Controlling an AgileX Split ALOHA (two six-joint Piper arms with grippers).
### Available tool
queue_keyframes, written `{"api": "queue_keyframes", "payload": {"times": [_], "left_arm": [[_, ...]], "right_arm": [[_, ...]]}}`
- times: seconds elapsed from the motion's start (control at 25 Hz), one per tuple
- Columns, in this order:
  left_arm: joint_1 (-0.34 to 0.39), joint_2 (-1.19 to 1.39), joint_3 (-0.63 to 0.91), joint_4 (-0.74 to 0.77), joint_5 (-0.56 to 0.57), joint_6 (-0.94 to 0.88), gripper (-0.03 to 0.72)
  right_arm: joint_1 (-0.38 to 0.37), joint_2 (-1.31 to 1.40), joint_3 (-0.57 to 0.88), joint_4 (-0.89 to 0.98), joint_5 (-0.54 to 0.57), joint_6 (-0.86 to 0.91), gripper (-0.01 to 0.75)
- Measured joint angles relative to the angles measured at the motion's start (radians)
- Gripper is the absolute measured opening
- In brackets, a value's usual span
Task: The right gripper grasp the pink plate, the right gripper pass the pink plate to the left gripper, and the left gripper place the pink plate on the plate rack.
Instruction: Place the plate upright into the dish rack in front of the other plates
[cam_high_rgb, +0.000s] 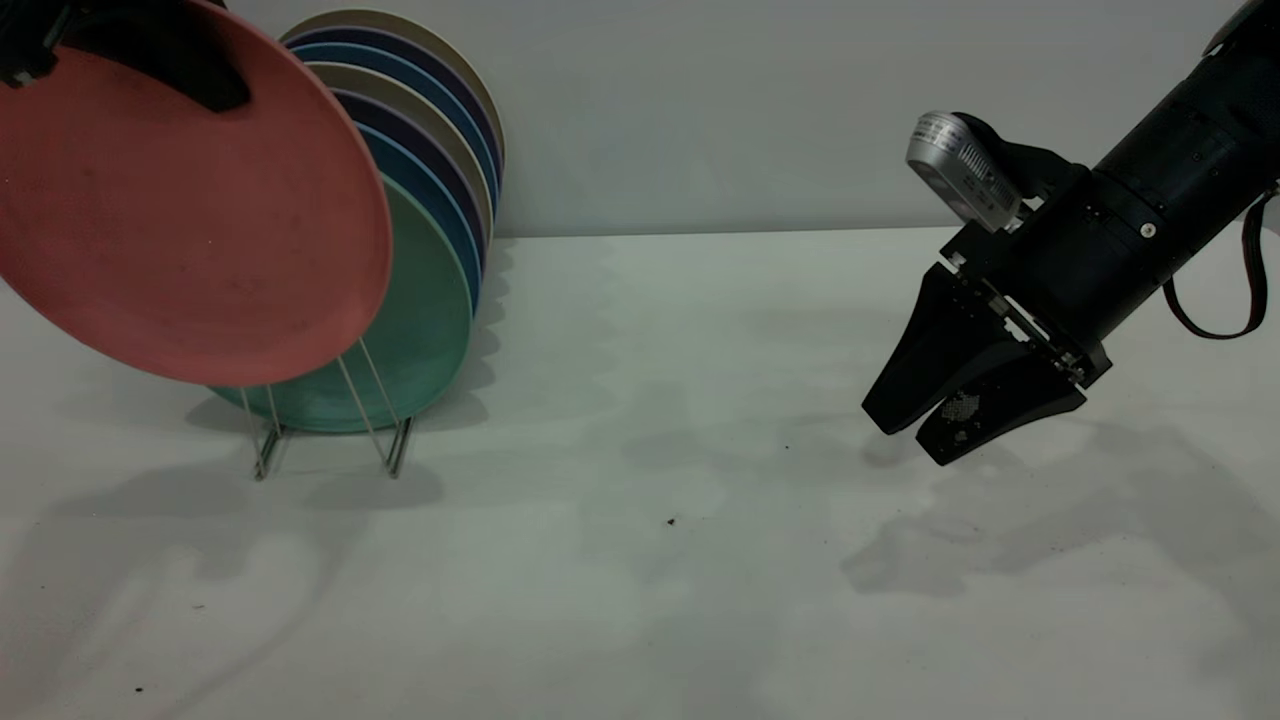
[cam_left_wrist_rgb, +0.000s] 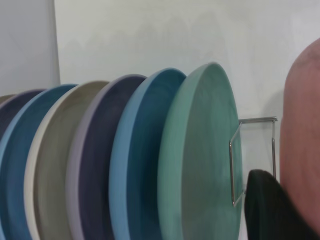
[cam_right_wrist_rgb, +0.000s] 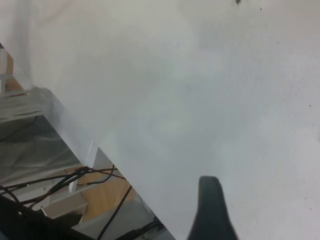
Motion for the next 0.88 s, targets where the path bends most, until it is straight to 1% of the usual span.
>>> {"api": "queue_keyframes", "payload": {"times": [0.36,0.56,0.88], "left_arm": [[0.000,0.015,0.000,0.002,-0.001,0.000,0.119],[0.000,0.019,0.000,0.002,-0.041,0.002,0.119],[0.000,0.017,0.000,0.002,-0.084,0.053,0.119]], "right_arm": [[0.000,0.000,0.000,0.000,-0.003,0.000,0.573],[-0.001,0.000,0.000,0.000,-0.003,0.000,0.573],[-0.001,0.000,0.000,0.000,-0.007,0.000,0.573]]}}
